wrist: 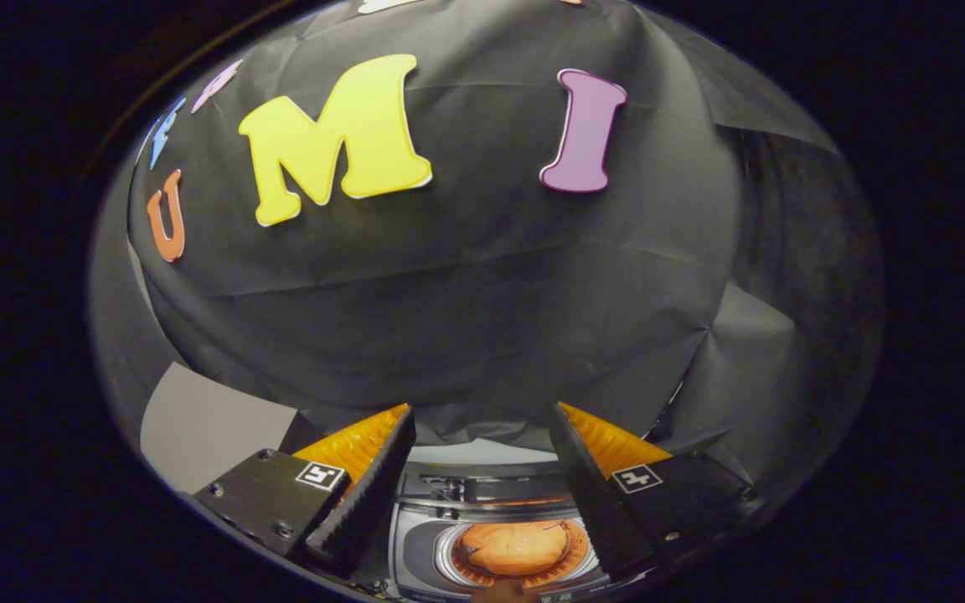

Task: Put the clothes into the washing machine and then close the washing machine lid.

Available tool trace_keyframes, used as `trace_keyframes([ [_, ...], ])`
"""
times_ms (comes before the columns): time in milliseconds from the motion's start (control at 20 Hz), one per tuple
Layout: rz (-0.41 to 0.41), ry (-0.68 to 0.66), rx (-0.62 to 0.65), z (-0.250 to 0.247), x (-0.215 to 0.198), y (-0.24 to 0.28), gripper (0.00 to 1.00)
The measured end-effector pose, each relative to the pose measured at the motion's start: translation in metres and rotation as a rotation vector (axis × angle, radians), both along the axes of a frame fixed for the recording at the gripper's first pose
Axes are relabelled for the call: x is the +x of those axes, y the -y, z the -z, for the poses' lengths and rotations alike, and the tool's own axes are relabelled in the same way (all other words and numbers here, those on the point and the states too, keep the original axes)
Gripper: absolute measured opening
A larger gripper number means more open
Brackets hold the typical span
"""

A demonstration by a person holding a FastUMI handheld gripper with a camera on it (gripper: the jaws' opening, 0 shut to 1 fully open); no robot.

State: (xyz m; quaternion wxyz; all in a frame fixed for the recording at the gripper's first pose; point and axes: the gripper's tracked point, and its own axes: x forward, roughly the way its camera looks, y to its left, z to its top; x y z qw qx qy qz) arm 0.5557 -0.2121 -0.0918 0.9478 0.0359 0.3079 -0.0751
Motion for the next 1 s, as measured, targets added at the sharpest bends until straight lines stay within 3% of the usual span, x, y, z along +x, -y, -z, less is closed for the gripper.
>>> trace_keyframes([
  [500, 0.02, -0.161, 0.013, 0.065, 0.031, 0.01, 1.0],
  [1000, -0.027, -0.18, -0.047, 0.069, 0.031, 0.01, 0.99],
])
